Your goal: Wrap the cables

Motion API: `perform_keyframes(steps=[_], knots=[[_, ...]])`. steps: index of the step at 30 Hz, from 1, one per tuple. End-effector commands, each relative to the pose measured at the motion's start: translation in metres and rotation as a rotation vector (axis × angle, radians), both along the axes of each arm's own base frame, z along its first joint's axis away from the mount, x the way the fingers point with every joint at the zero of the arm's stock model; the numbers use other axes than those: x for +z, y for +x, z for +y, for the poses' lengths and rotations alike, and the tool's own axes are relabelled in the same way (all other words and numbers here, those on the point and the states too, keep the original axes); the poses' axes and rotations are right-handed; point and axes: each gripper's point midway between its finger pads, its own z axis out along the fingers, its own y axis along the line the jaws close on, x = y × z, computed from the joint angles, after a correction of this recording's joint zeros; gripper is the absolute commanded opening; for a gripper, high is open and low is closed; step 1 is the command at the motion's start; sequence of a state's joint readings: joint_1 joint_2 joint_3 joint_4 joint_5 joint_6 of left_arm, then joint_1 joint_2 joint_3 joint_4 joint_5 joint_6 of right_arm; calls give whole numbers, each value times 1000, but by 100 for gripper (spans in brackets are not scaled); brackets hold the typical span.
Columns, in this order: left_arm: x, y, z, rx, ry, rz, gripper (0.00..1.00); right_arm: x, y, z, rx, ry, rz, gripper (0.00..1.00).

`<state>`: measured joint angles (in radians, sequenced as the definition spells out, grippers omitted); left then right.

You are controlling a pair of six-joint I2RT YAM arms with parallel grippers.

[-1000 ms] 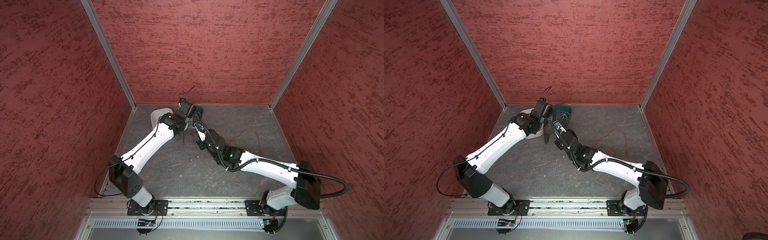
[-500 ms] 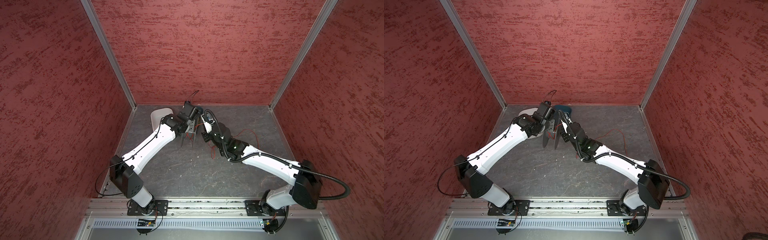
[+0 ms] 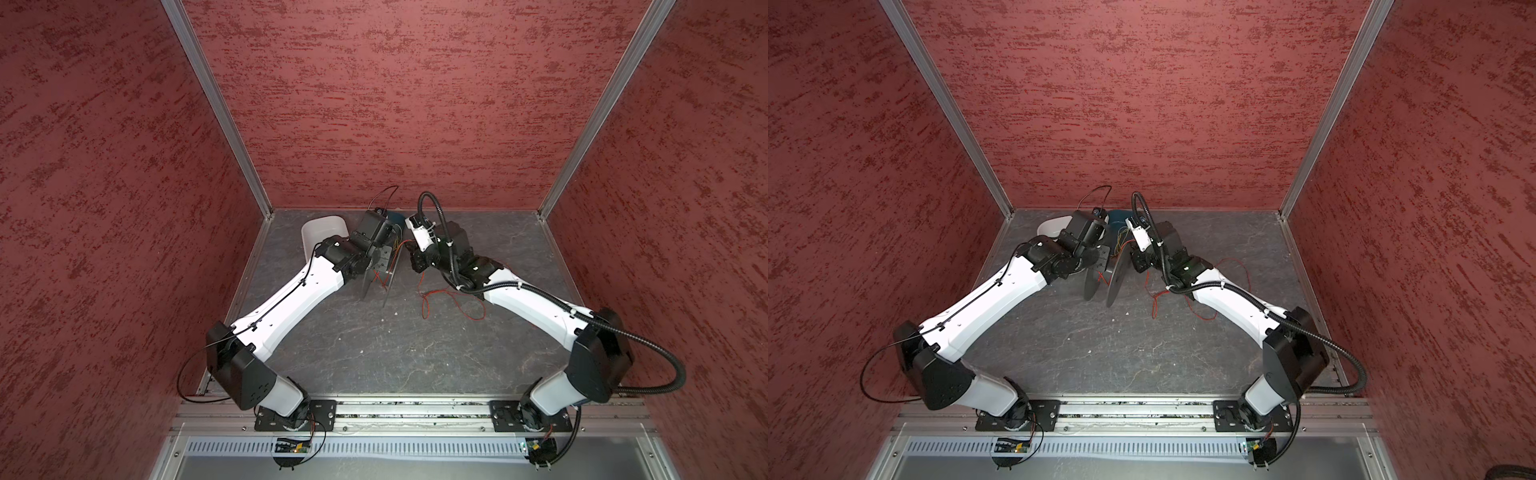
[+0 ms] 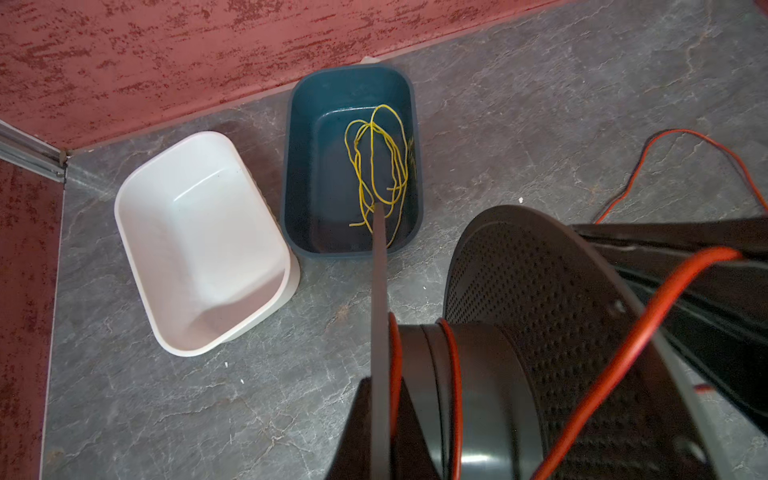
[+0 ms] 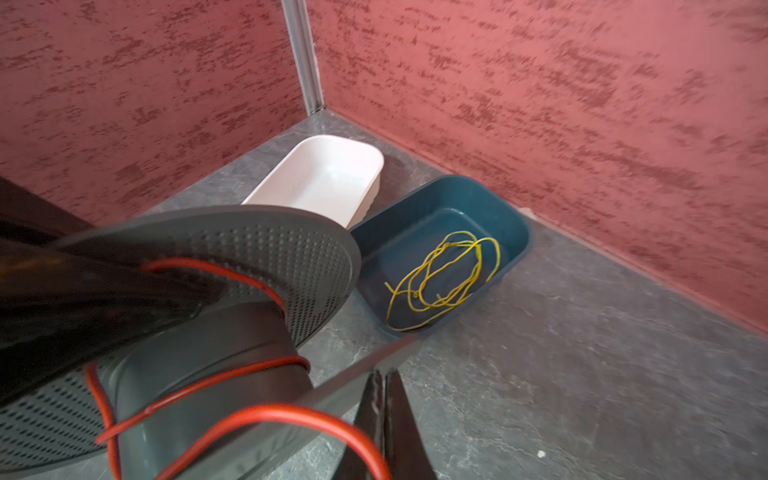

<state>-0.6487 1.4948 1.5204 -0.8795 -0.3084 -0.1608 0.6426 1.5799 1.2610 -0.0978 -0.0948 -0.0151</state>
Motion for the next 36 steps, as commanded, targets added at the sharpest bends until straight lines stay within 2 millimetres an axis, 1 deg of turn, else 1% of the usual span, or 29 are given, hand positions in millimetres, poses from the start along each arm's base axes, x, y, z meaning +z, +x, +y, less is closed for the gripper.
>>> perform_keyframes(steps=[1, 4, 9, 11, 16, 18, 21, 26, 29, 33, 36], knots=[[25, -19, 5, -50, -63, -11, 0, -6, 23, -23, -39, 27, 46, 7], [38, -28, 4, -77, -113, -12, 0, -20, 24, -24, 9, 61, 89, 11], [60, -39, 7, -105, -209, -12, 0, -43, 24, -26, 51, 120, 142, 10], [67, -41, 8, -112, -247, -12, 0, -52, 21, -23, 78, 136, 161, 11], [89, -43, 15, -107, -360, -21, 0, -72, 10, -19, 131, 180, 190, 18], [98, -43, 19, -98, -406, -35, 0, -78, 1, -15, 168, 204, 209, 25], [114, -43, 27, -77, -464, -72, 0, -80, -12, -14, 206, 243, 214, 37], [134, -45, 32, -71, -523, -114, 0, -74, -31, -23, 214, 281, 174, 57], [140, -43, 37, -50, -547, -128, 0, -74, -41, -28, 212, 283, 150, 66], [143, -39, 40, -33, -592, -121, 0, -83, -47, -36, 195, 274, 138, 72], [145, -37, 42, -25, -610, -118, 0, -88, -49, -41, 169, 277, 121, 71]])
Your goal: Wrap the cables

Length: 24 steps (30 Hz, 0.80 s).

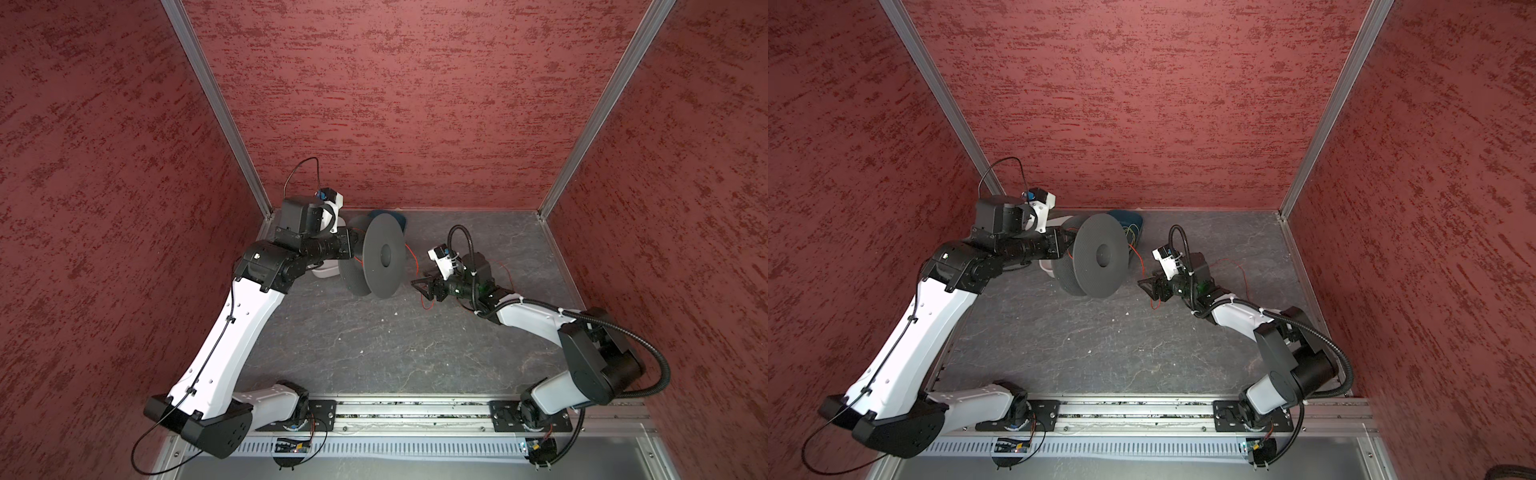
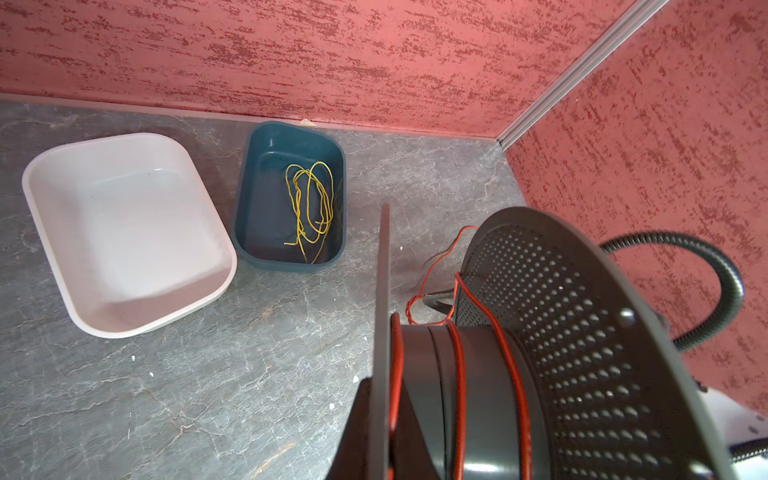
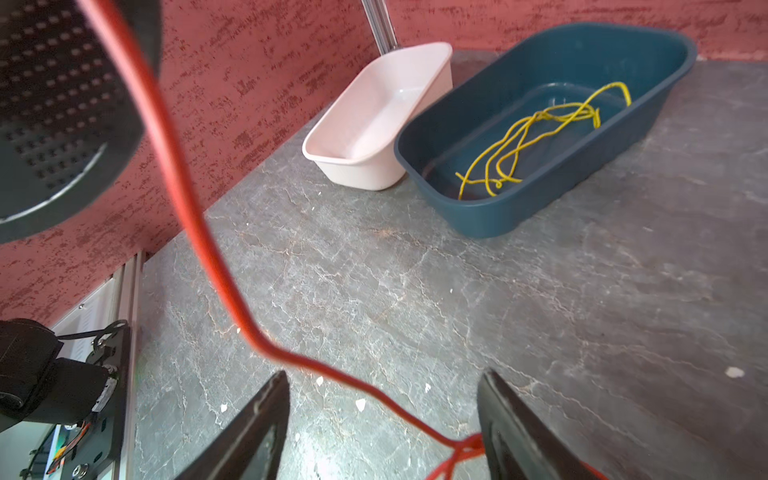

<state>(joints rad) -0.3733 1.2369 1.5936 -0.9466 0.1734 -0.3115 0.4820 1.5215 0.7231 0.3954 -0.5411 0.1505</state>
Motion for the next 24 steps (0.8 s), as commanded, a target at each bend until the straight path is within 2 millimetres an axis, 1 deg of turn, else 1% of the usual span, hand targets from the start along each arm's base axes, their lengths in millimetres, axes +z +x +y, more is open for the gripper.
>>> perform_keyframes(steps=[1, 6, 9, 15, 17, 20, 24], knots=[[40, 4, -4, -7, -106, -100, 0, 13, 4, -6, -38, 33, -86, 70], [41, 6, -2, -6, -130, -93, 0, 16, 3, -10, -55, 53, -158, 68], [42, 6, -3, -11, -139, -88, 0, 20, 3, -7, -43, 69, -195, 67], [40, 6, -4, -15, -148, -72, 0, 32, -1, 12, 40, 79, -274, 67], [40, 6, -4, -15, -153, -74, 0, 31, 3, 18, 56, 69, -280, 66], [40, 7, -4, -18, -156, -74, 0, 30, 6, 27, 84, 68, -284, 62], [39, 8, -3, -14, -167, -70, 0, 28, 6, 39, 124, 78, -293, 58]])
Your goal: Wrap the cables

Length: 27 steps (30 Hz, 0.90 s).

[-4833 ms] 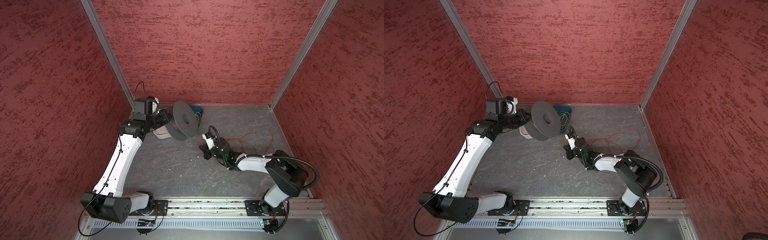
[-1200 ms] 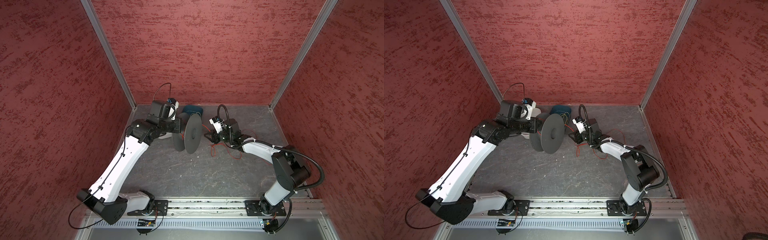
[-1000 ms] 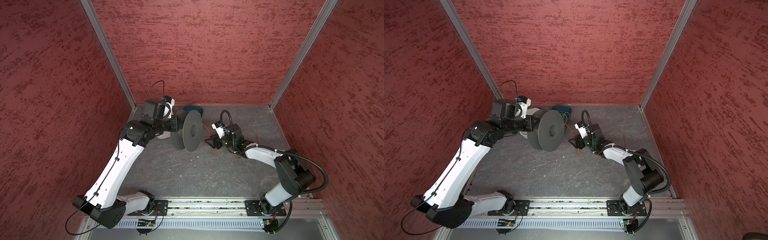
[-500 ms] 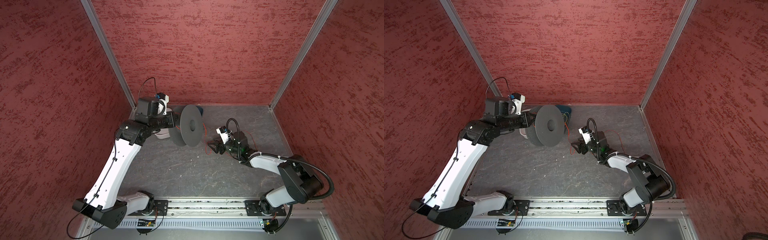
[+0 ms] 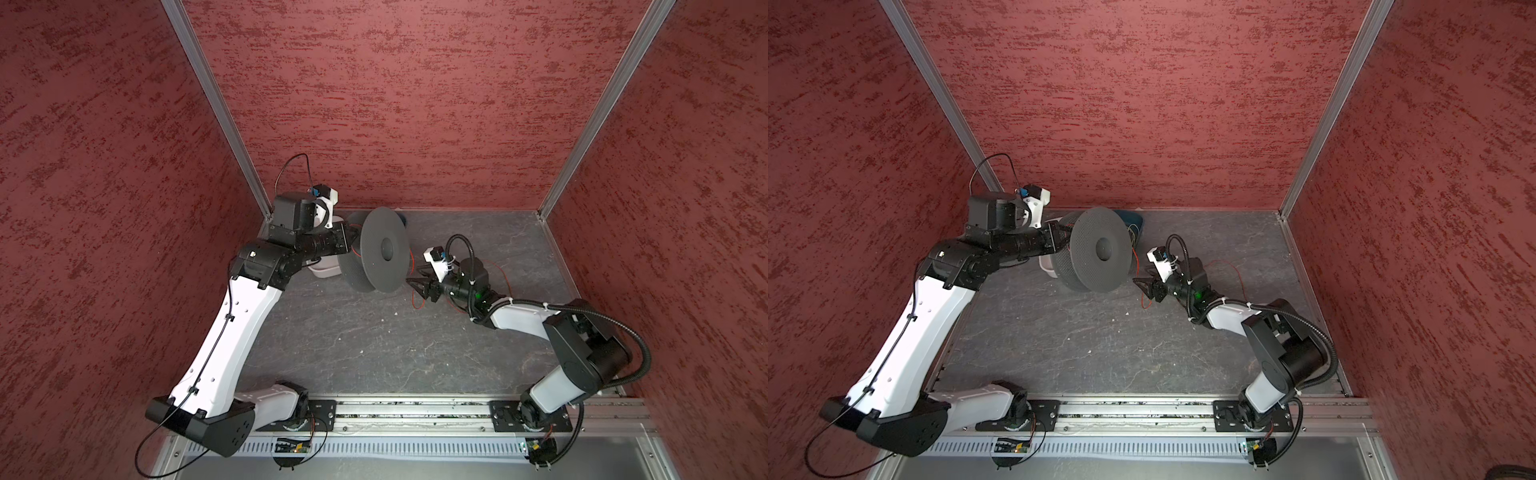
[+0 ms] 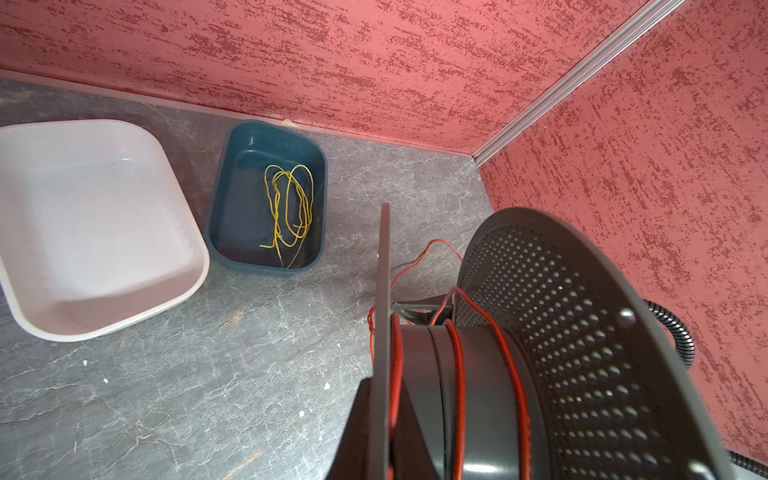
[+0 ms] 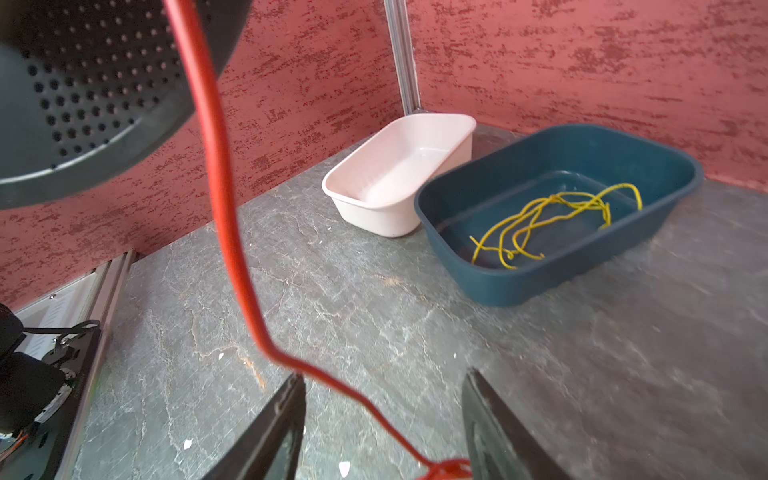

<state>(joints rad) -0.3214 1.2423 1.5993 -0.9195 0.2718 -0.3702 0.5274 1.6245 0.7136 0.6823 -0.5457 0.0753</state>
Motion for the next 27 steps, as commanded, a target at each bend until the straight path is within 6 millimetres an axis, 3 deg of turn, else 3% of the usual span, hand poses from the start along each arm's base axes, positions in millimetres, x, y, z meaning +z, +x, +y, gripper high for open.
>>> perform_keyframes(steps=[1, 4, 7, 13, 20, 27], knots=[[30, 5, -3, -9, -68, -88, 0, 13, 0, 14, 60, 23, -74, 57], [30, 6, -1, -3, -72, -88, 0, 9, 1, 21, 69, 18, -64, 45], [29, 7, 1, 0, -83, -85, 0, 3, 3, 24, 66, 14, -53, 25], [15, 18, 12, 44, -109, -42, 0, -13, 4, 28, 15, -11, -14, 1], [-7, 50, 39, 191, -148, 10, 0, -43, -9, 39, -81, -142, 28, 0], [-26, 77, 54, 317, -130, 26, 0, -48, -43, 67, -43, -163, 44, 0]])
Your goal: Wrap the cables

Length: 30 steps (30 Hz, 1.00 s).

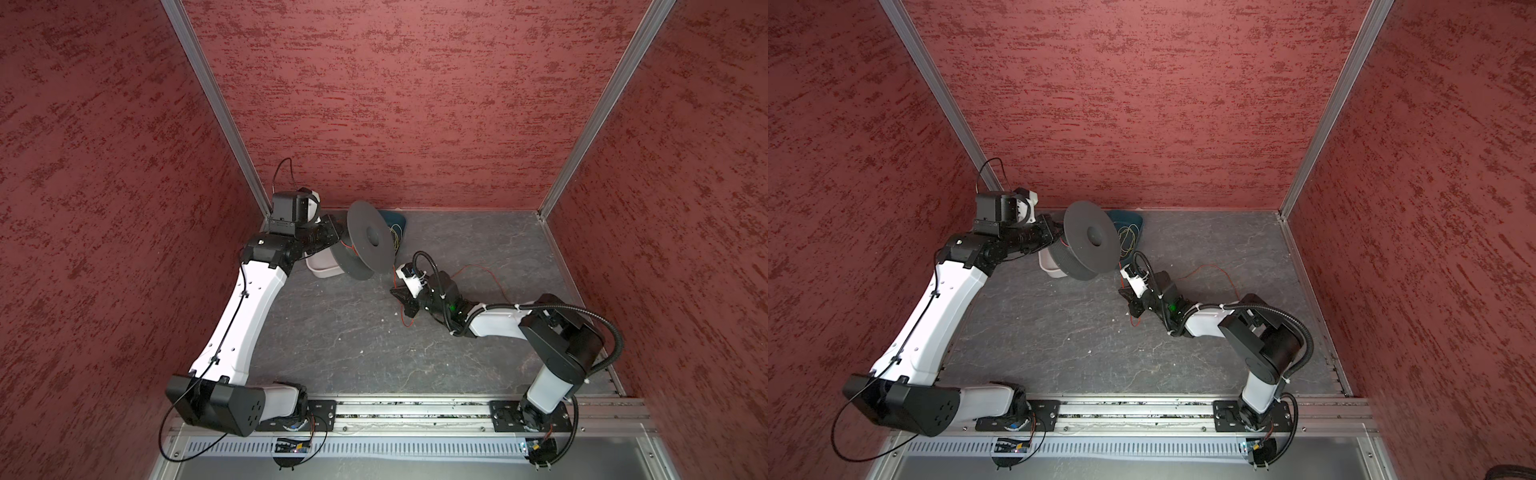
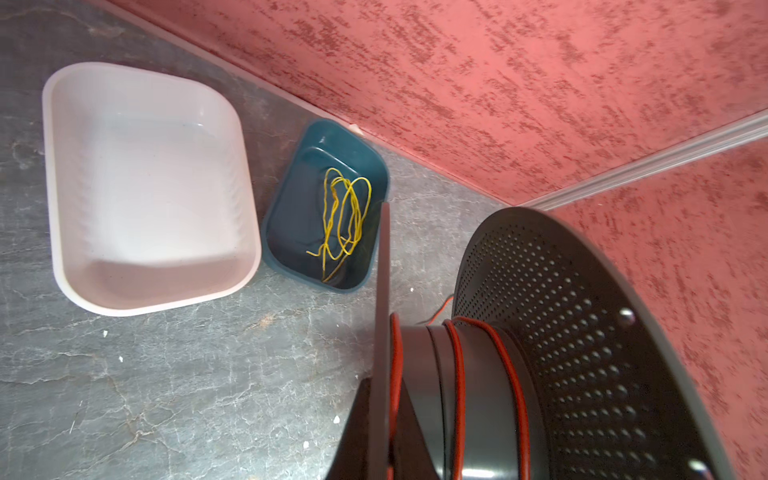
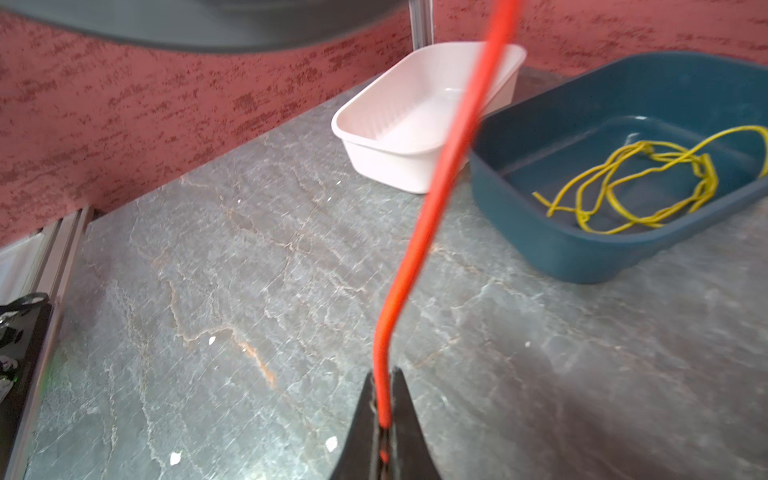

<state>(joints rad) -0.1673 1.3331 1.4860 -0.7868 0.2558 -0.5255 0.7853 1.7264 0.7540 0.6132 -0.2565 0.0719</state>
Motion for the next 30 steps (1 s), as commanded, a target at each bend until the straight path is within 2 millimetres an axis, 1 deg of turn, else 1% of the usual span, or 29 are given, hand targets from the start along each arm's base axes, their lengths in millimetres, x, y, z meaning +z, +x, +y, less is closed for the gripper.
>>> perform_keyframes(steps=[1, 4, 6, 9, 12, 15, 19, 21, 23, 27, 30], knots=[[25, 22, 9, 86, -21, -110, 0, 2, -12, 9, -7, -16, -3, 0], [19, 29, 11, 126, 2, -108, 0, 4, -29, 28, 30, -28, -6, 0], [17, 32, 9, 150, 47, -123, 0, 8, -38, 40, 59, -32, -6, 0], [11, 37, 5, 168, 101, -122, 0, 17, -53, 59, 111, -31, -12, 0], [4, 39, 5, 197, 226, -121, 0, 27, -65, 74, 152, -65, -33, 0], [-2, 38, 6, 223, 356, -117, 0, 45, -74, 81, 165, -88, -63, 0], [-11, 34, 8, 235, 529, -91, 0, 77, -72, 74, 124, -89, -64, 0], [-16, 31, 9, 233, 613, -74, 0, 95, -69, 66, 84, -97, -73, 0], [-21, 29, 9, 221, 656, -57, 0, 108, -65, 56, 41, -111, -93, 0], [-26, 21, 2, 165, 699, -51, 0, 127, -53, 36, -47, -164, -157, 0], [-31, 13, -4, 120, 720, -30, 0, 139, -40, 19, -141, -204, -225, 0]])
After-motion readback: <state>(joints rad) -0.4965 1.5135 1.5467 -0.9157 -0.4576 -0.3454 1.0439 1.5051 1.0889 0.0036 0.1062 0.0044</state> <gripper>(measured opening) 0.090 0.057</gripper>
